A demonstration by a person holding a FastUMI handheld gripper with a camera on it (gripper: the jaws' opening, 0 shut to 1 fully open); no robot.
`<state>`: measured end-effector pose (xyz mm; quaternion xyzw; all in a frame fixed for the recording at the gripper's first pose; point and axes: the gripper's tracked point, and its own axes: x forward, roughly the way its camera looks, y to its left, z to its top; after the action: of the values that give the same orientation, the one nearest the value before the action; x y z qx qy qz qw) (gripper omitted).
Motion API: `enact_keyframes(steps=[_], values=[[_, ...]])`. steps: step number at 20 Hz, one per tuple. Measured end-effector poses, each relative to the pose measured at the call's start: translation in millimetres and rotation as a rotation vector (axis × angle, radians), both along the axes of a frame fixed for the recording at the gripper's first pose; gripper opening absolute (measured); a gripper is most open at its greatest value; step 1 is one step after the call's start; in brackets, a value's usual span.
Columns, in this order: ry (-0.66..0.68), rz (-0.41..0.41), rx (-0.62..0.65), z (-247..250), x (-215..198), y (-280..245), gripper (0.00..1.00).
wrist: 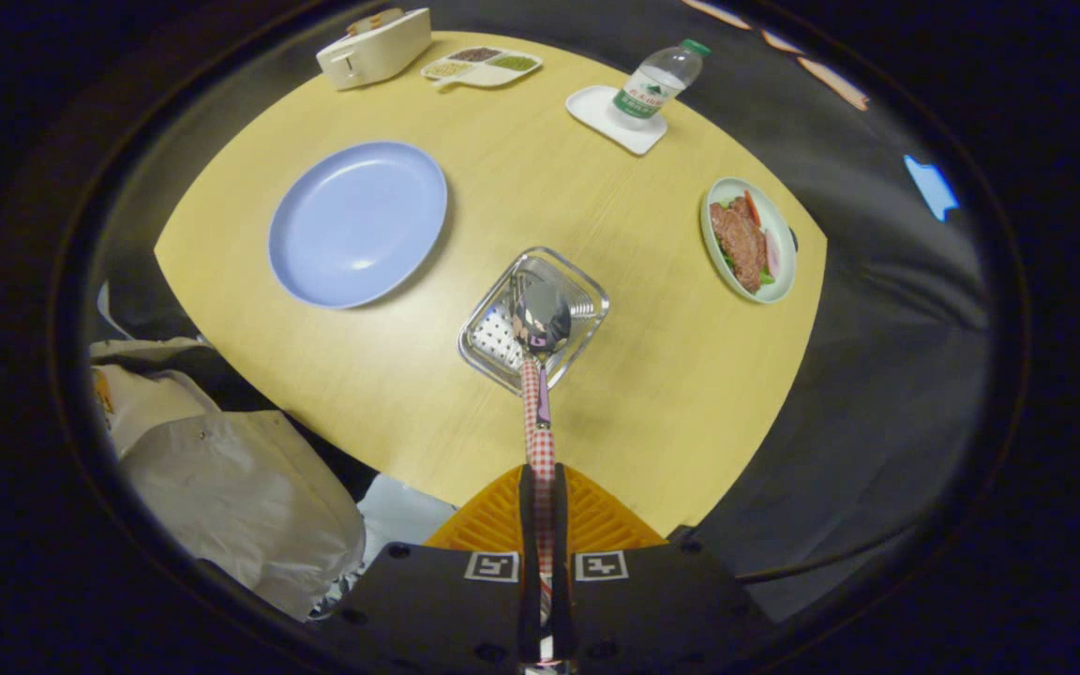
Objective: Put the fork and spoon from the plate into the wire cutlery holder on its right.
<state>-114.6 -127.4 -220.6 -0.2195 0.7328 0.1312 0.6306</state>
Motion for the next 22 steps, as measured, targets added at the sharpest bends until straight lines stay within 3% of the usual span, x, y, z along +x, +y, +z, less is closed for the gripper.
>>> enact_keyframes(steps=[6,9,10,14,17,22], values=[[0.084,0.048,-0.013,-2,13,3,0.16],[0.044,-0.005,0.043,9,22,10,0.36],[0.000,-0.027,0.068,16,27,12,0.48],[-0.344,-0.203,0.197,52,61,22,0.93],[-0.642,-0.366,0.304,81,71,29,0.96],[-1.126,-0.516,0.405,133,60,27,0.99]])
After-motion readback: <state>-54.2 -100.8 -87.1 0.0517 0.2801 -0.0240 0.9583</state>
